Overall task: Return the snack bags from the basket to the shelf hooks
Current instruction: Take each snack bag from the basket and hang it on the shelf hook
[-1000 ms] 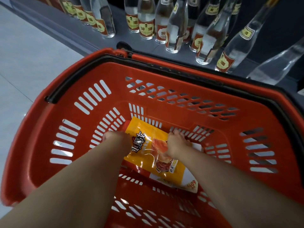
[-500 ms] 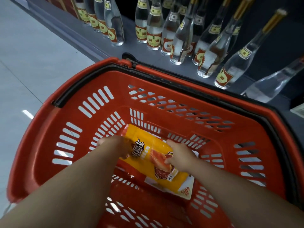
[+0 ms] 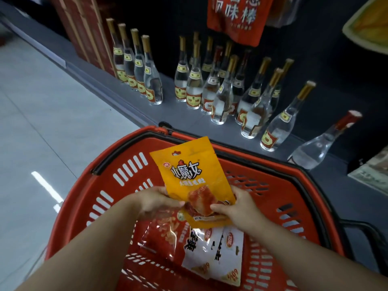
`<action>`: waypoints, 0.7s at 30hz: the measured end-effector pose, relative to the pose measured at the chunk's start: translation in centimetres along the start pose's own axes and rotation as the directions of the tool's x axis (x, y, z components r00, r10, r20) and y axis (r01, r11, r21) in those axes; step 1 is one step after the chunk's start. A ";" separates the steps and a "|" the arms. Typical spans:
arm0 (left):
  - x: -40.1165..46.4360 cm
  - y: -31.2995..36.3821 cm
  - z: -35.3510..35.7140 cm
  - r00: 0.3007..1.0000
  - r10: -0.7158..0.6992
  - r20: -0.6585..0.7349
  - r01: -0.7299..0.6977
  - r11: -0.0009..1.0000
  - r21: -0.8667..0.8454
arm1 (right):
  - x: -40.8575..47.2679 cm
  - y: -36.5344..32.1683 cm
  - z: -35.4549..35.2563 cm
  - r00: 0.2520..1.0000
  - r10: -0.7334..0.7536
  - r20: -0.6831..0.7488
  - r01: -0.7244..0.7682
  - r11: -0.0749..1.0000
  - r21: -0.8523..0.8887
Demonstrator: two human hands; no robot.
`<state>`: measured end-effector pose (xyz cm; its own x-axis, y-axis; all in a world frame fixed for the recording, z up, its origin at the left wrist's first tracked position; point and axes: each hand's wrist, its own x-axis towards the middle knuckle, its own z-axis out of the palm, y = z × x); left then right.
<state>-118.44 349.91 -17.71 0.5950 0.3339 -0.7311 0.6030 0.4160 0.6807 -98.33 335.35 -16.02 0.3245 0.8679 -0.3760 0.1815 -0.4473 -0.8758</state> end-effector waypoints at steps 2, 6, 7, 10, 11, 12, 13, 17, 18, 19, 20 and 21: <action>-0.8 0.9 0.8 0.972 0.191 -0.137 -0.195 0.981 -0.019 | -0.4 -1.0 0.0 1.000 -0.008 -0.008 0.008 0.999 0.046; -3.3 3.3 2.0 0.860 0.417 -0.295 -0.454 0.889 -0.066 | -1.5 -3.4 -0.6 0.999 -0.029 -0.015 0.031 0.991 0.128; -4.1 4.0 2.3 0.841 0.445 -0.308 -0.484 0.873 -0.061 | -1.8 -4.1 -1.0 0.999 -0.036 -0.011 0.037 0.989 0.141; -7.1 6.7 3.5 0.798 0.494 -0.346 -0.542 0.839 -0.053 | -3.6 -7.8 -2.9 0.999 -0.048 -0.006 0.048 0.985 0.166; -8.5 8.0 4.0 0.786 0.503 -0.359 -0.556 0.830 -0.053 | -4.4 -9.3 -3.7 0.999 -0.042 -0.005 0.042 0.985 0.168; -10.1 9.3 4.5 0.774 0.512 -0.373 -0.569 0.821 -0.053 | -5.4 -11.0 -4.5 0.999 -0.032 -0.005 0.032 0.986 0.163; -11.9 10.9 5.0 0.766 0.521 -0.377 -0.579 0.813 -0.054 | -6.5 -12.9 -5.4 1.000 -0.023 -0.008 0.024 0.987 0.158; -20.5 18.7 6.7 0.747 0.549 -0.375 -0.608 0.792 -0.052 | -11.4 -22.3 -9.7 0.999 -0.040 -0.032 0.044 0.989 0.138; -23.0 21.0 7.1 0.730 0.567 -0.381 -0.626 0.779 -0.038 | -12.7 -25.1 -10.9 0.998 -0.050 -0.038 0.055 0.989 0.135; -25.6 23.4 7.4 0.716 0.583 -0.383 -0.642 0.766 -0.033 | -14.1 -28.1 -12.1 0.997 -0.061 -0.044 0.067 0.988 0.138; -28.3 26.0 7.7 0.701 0.603 -0.380 -0.658 0.752 -0.021 | -15.4 -31.1 -13.3 0.996 -0.076 -0.053 0.083 0.985 0.149; -30.9 28.5 8.0 0.681 0.626 -0.380 -0.677 0.736 0.001 | -16.8 -34.2 -14.5 0.994 -0.093 -0.062 0.102 0.982 0.159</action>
<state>-115.36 344.74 24.63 0.5811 0.8090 -0.0890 0.0421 0.0793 0.9960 -96.57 332.98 24.64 0.3627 0.8908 -0.2737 0.0638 -0.3168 -0.9464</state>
